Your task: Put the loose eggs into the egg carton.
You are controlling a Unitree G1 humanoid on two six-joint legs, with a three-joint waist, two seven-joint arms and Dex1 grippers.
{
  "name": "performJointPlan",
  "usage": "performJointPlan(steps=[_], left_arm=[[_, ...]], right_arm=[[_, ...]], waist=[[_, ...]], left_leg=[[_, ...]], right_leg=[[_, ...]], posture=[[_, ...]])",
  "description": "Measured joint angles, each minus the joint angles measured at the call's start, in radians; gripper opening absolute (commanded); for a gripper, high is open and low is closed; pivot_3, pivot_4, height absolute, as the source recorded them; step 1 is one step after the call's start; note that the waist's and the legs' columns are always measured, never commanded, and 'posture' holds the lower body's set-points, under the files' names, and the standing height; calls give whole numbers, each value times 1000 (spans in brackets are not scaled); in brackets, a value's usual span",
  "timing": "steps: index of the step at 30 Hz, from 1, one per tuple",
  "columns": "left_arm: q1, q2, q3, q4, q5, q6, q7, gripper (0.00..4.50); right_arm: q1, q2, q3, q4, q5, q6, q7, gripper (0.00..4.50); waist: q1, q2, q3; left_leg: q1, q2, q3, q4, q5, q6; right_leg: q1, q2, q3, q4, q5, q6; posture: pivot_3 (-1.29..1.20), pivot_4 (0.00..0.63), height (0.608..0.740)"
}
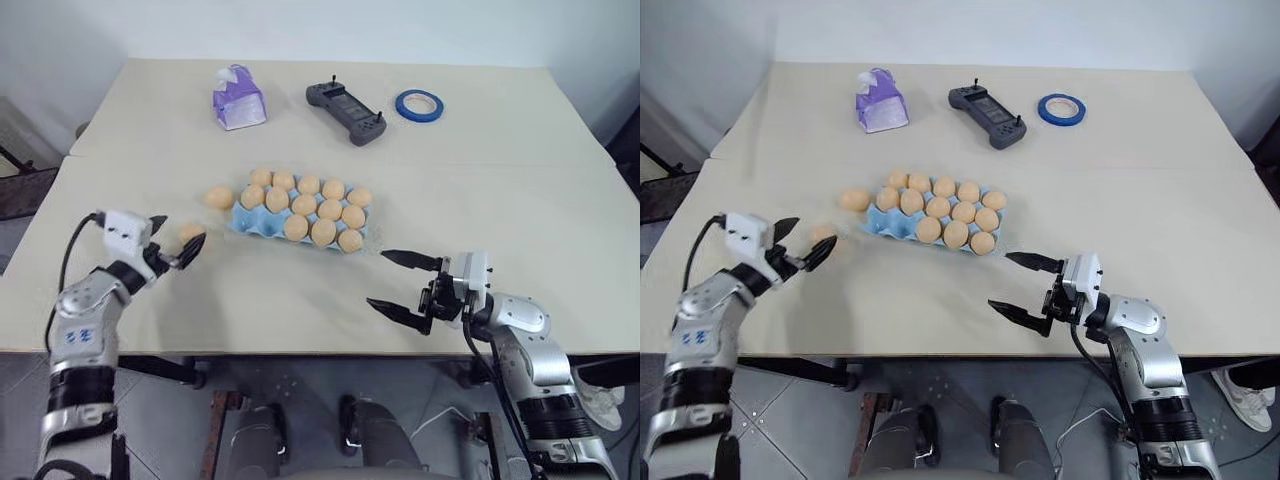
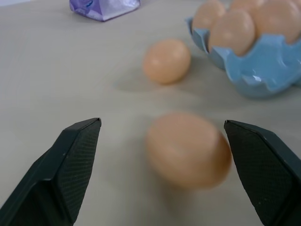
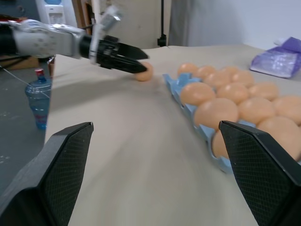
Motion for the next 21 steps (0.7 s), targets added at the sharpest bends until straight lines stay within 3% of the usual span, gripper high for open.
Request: performJointPlan(steps=[2,5,10,17,21], left_arm=[[-27,-14,-18,53,11,0,3,4462],[-43,-32,-38,103,18,-2,4,3890],[-40,-34,-43,112,22,-7,3,2307],[-24,-44,-37,-27,-31,-38,-65,2307],[-105,-58,-110,-124,-33,24,-119,2307]], right_arm=[[3,7,2,-11,0,0,-5,4500],[8,7,2,-11,0,0,-8,4500],[7,8,2,-11,-1,0,-14,4500],[28,8,1,-12,-2,-3,-22,4500],[36,8,1,-14,-3,-4,-27,4500]], waist=[[-3,0,0],[-10,0,0],[-5,0,0],[0,-1,0],[2,-1,0]], left_leg=[[0,1,0,4,0,0],[1,2,0,6,0,1],[1,3,-1,8,0,1],[-1,2,-1,8,0,1],[0,1,-1,11,0,1]], right_leg=[[0,0,1,3,0,0],[0,0,2,6,1,1],[0,0,2,8,0,0],[-1,-1,2,8,0,0],[0,-1,2,9,1,1]], posture=[[0,150,740],[0,150,740],[0,150,740],[0,150,740],[0,150,740]])
